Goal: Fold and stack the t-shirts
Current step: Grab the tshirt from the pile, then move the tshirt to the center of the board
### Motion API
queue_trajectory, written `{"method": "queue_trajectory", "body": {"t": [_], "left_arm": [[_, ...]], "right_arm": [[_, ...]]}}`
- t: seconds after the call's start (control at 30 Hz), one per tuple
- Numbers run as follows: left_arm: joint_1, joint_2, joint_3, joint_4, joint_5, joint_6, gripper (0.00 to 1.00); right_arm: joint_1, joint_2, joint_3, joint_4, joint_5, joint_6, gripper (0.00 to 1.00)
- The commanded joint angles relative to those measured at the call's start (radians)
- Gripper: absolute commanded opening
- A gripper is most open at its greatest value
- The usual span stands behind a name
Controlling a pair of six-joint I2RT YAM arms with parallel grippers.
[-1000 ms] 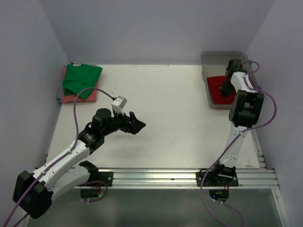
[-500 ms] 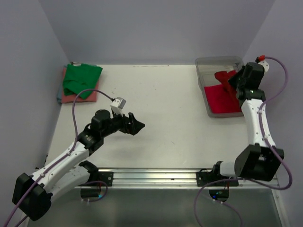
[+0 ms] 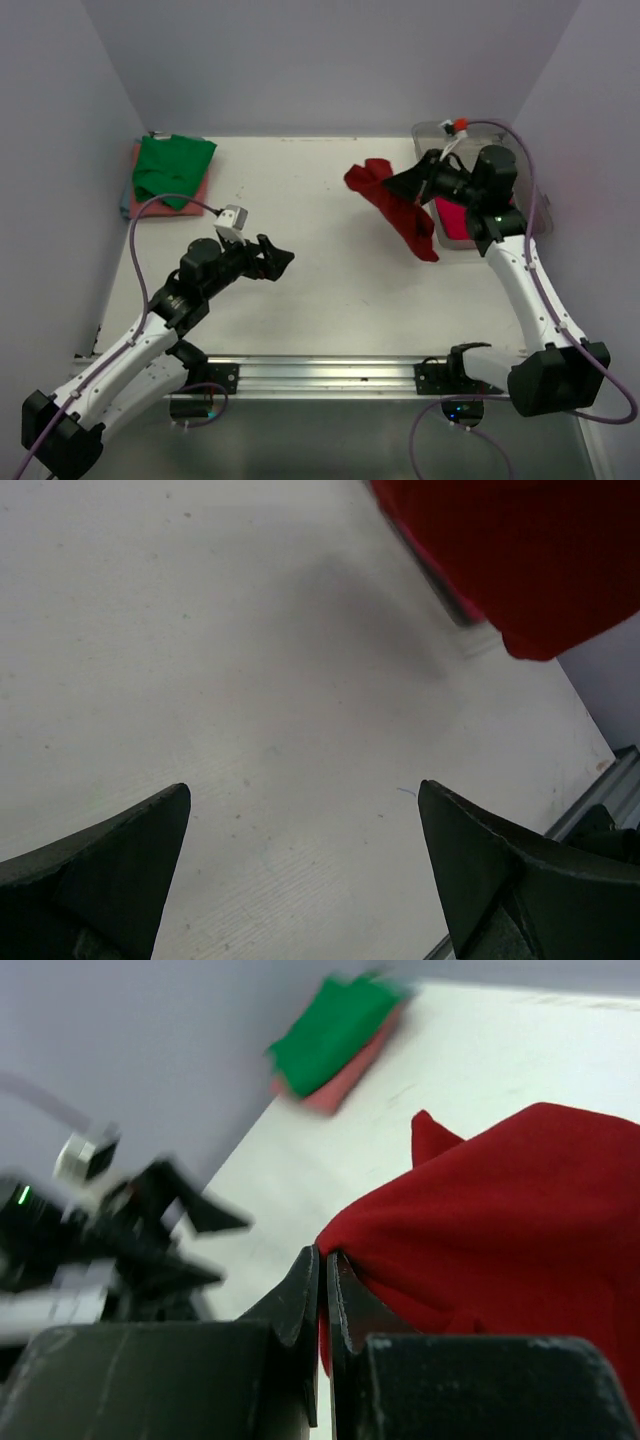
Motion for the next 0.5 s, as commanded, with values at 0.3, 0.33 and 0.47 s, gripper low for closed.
{"method": "queue_trajectory", "body": {"t": [0.3,0.33,0.47], "left_arm": [[-0.004,-0.21,0.08,-0.197,-0.401,-0.077,1.0],[-0.004,-0.218,0.082,-0.204,-0.41,-0.078,1.0],[-0.004,-0.219,0.094,-0.221,-0.421,-0.077,1.0]], "right_arm": [[0.396,0.231,0.253,-0.564,0.093,-0.475,0.36],[0.422,0.252,0.261,-0.573,0.177,-0.459,0.36],[0.43,0.335,0.3,-0.612,0.524,-0.378,0.76]]}}
